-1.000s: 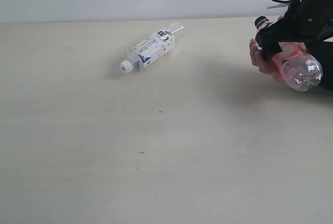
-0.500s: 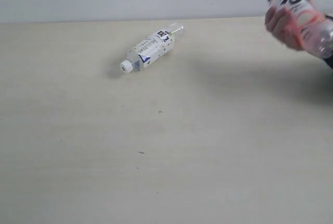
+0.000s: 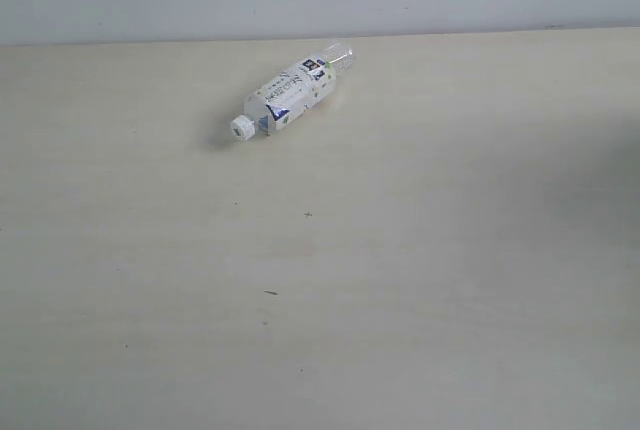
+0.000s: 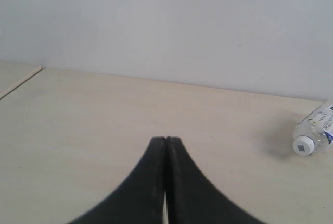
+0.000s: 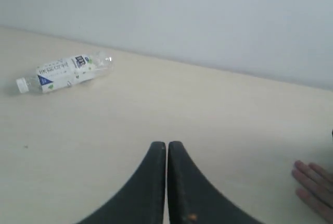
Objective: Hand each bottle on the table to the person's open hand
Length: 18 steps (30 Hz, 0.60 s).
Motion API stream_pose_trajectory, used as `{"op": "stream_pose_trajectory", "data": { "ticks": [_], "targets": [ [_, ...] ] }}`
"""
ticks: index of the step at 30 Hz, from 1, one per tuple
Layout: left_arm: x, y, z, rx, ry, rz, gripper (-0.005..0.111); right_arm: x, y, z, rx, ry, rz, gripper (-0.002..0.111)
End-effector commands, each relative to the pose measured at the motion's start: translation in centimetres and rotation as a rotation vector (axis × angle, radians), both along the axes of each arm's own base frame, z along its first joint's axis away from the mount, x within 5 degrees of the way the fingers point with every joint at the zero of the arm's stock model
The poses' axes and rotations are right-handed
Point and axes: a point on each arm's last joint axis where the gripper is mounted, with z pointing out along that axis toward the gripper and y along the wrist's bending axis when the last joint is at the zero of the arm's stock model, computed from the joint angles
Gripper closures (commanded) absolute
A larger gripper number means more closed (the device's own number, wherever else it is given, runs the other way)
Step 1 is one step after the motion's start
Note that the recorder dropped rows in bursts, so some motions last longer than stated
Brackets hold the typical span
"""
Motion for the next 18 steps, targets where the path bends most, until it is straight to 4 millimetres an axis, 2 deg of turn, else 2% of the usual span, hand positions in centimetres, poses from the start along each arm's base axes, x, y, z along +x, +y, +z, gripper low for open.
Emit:
{"op": "stream_pose_trajectory", "data": {
  "ticks": [1,6,18],
  "targets": [
    [0.0,0.0,0.0,-0.002,-0.007,-0.007,0.107,-2.7,0.0,-0.3,0.001,-0.151,-0.001,0.106],
    [0.0,0.0,0.0,-0.002,-0.008,-0.007,0.107,-4.2,0.0,-0.8,0.024,-0.247,-0.01,0.106],
    [0.0,0.0,0.0,-0.002,-0.008,-0.007,0.107,-4.2,-0.4,-0.9,0.04,-0.238,-0.056,0.106]
  ]
}}
